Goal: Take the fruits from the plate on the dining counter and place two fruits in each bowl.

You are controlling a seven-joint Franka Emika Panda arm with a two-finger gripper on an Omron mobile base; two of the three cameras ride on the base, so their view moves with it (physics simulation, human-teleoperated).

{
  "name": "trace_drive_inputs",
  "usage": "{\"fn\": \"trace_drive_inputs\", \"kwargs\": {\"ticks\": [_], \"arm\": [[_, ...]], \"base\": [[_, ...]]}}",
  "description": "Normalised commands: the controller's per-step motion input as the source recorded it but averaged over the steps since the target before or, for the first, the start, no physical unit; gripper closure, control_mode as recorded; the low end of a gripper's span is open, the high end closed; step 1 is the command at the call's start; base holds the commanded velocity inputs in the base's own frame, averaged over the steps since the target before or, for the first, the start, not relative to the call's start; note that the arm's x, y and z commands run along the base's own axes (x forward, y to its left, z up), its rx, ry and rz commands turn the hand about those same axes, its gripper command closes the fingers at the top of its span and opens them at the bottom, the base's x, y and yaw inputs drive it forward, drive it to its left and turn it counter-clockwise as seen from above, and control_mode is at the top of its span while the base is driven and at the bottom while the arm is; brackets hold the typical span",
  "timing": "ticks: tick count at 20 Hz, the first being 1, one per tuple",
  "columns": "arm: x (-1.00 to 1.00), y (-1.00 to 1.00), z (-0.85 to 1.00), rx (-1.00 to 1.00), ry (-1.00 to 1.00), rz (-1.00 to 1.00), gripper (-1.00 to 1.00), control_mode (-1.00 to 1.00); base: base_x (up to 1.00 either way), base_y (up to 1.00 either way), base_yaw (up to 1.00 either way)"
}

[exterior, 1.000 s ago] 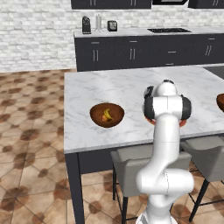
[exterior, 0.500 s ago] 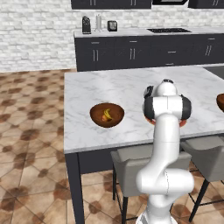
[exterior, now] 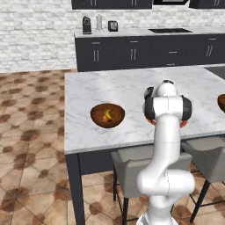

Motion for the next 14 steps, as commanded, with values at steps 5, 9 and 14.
{"fn": "trace_drive_inputs", "kwargs": {"ticks": [5, 9, 14], "arm": [[-0.39, 0.03, 0.26, 0.00, -0.07, 0.05, 1.00, -1.00], [-0.92, 0.46, 0.88, 0.00, -0.12, 0.19, 1.00, -1.00], [-1.00, 0.69, 0.85, -0.02, -0.13, 0.29, 1.00, -1.00]], "base": [[0.00, 0.00, 0.00], [0.00, 0.00, 0.00], [0.00, 0.00, 0.00]]}}
